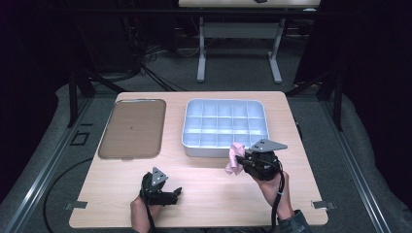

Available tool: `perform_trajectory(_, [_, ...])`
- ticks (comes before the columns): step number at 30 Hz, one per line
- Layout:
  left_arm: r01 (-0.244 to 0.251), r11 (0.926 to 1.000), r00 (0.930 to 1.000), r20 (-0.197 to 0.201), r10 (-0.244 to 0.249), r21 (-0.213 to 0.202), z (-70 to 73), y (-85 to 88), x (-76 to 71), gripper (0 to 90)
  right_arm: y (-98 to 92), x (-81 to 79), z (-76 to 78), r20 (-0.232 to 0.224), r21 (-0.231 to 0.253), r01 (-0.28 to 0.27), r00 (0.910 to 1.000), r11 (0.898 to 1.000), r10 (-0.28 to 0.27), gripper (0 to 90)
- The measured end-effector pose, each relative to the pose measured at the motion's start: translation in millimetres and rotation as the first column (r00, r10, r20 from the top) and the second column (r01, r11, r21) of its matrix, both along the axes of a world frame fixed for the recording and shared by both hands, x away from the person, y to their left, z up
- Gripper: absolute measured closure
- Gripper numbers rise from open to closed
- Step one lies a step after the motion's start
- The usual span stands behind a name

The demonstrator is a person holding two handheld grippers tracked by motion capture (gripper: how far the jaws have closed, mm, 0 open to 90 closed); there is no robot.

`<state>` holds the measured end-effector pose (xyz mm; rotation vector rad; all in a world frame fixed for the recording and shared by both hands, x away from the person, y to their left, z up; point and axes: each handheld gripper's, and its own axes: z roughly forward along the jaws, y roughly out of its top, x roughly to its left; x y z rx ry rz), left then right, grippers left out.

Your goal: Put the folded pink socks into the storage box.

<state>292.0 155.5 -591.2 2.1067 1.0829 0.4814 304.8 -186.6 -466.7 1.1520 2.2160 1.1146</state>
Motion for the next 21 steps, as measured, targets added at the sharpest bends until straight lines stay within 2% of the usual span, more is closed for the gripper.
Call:
perform_trajectory(10, [0.003, 1.0000, 1.0000, 0.000, -0.003, -0.002, -0.1, -0.2, 0.1, 10.9, -16.9, 4.5, 16.3, 0.042, 0.008, 0.047, 0.9980, 0.999, -0.047, 75.3])
perform_trajectory(21, [0.004, 1.0000, 1.0000, 0.000, -0.004, -0.003, -0.2, -0.4, 0.3, 10.9, -30.1, 12.7, 34.3, 0.096, -0.021, 0.099, 0.9907, 0.995, -0.096, 75.3])
